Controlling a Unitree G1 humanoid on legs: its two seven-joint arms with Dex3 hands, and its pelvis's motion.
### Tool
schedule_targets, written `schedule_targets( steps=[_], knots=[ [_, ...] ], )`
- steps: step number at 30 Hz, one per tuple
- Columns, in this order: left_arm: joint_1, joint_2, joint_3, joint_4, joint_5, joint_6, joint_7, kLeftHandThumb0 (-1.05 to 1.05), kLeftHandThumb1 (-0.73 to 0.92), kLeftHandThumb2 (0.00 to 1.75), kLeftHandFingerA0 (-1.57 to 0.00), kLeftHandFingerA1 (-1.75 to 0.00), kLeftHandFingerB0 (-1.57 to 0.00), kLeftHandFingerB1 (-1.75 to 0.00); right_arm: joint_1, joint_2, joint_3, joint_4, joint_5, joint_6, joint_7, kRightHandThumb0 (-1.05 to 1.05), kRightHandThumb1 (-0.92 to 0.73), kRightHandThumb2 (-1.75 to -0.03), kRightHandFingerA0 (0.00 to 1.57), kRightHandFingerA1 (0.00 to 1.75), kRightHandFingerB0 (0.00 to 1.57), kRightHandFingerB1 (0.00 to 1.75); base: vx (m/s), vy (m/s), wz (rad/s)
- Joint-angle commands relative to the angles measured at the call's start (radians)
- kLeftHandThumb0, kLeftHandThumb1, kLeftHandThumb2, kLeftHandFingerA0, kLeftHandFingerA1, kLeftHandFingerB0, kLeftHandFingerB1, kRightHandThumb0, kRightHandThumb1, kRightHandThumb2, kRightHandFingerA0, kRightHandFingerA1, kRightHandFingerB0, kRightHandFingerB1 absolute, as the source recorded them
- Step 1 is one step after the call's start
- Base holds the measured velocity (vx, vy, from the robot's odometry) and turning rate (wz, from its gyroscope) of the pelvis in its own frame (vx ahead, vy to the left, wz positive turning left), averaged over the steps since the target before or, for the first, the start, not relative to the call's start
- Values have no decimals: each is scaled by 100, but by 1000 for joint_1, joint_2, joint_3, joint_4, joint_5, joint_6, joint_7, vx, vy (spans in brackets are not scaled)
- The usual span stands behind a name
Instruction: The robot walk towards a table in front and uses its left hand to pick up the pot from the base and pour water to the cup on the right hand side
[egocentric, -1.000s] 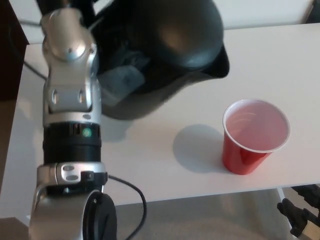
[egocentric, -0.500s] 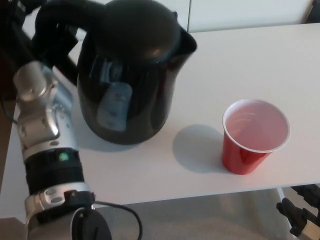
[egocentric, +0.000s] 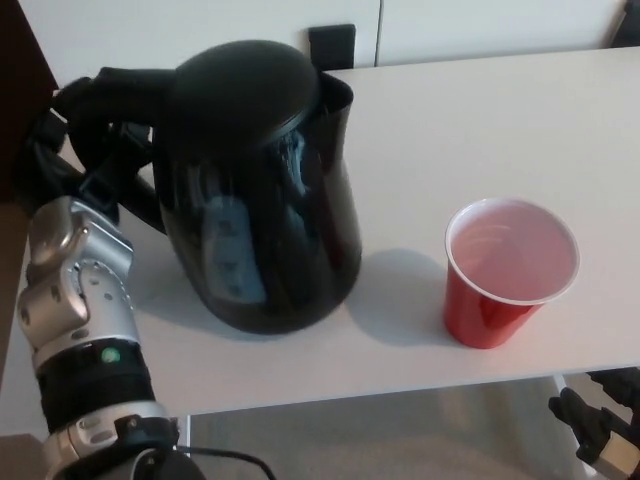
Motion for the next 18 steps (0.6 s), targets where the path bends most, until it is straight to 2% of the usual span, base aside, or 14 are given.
schedule_targets(
  steps=[1, 2, 3, 4, 5, 7, 8, 9, 10, 13, 14, 18],
  knots=[
    [107, -64, -138, -23, -127, 91, -195, -22, 55, 58, -78, -153, -77, -104, -20, -23, -9, -14, 5, 8, 3, -64, -61, -88, 30, 53, 14, 45, 0, 0, 0],
    [119, -45, -166, -23, -124, 95, -228, -22, 55, 58, -78, -153, -77, -104, -24, -24, -8, -15, 3, 11, 3, -64, -61, -88, 30, 53, 14, 45, 0, 0, 0],
    [142, 13, -242, -21, -100, 115, -324, -36, 56, 57, -64, -64, -69, -44, -28, -26, -4, -18, -3, 13, -1, -64, -61, -88, 30, 53, 15, 46, 0, 0, 0],
    [156, 64, -302, -20, -88, 140, -406, -55, 44, 69, -17, -38, -25, -38, -29, -27, -2, -19, -6, 14, -3, -64, -61, -88, 30, 53, 15, 46, 0, 0, 0],
    [165, 107, -348, -21, -85, 164, -472, -55, 44, 69, -17, -38, -25, -38, -30, -28, -2, -18, -6, 13, -4, -64, -61, -88, 30, 53, 15, 46, 0, 0, 0],
    [169, 113, -358, -22, -95, 163, -471, -55, 44, 69, -17, -38, -25, -38, -31, -28, -2, -18, -6, 13, -4, -64, -61, -88, 30, 53, 15, 46, 0, 0, 0],
    [170, 183, -444, -27, -44, 155, -542, -77, 45, 80, 0, 0, 0, 0, -34, -30, -3, -20, -5, 15, -4, -62, -62, -87, 31, 54, 15, 46, 0, 0, 0],
    [170, 268, -547, -33, 23, 147, -631, -77, 45, 80, 0, 0, 0, 0, -39, -33, -4, -22, -3, 18, -3, -62, -62, -87, 31, 54, 15, 46, 0, 0, 0],
    [170, 304, -591, -40, 50, 140, -654, -79, 45, 81, 0, 0, 0, 0, -42, -33, -6, -20, -1, 16, 0, -57, -76, -62, 38, 47, 20, 37, 0, 0, 0],
    [172, 326, -618, -42, 38, 136, -652, -79, 45, 81, 0, 0, 0, 0, -44, -33, -6, -19, 0, 15, 0, -57, -76, -62, 38, 47, 20, 37, 0, 0, 0],
    [163, 371, -649, -55, 42, 161, -681, -78, 50, 56, 0, 0, 0, 0, -49, -41, -1, -10, -12, 7, -2, -59, -77, -62, 38, 46, 20, 36, 0, 0, 0],
    [153, 429, -687, -86, 19, 185, -694, -75, 50, 56, 0, 0, 0, 0, -57, -45, 1, 7, -19, -4, -4, -58, -77, -62, 38, 46, 21, 37, 0, 0, 0]
  ],
)
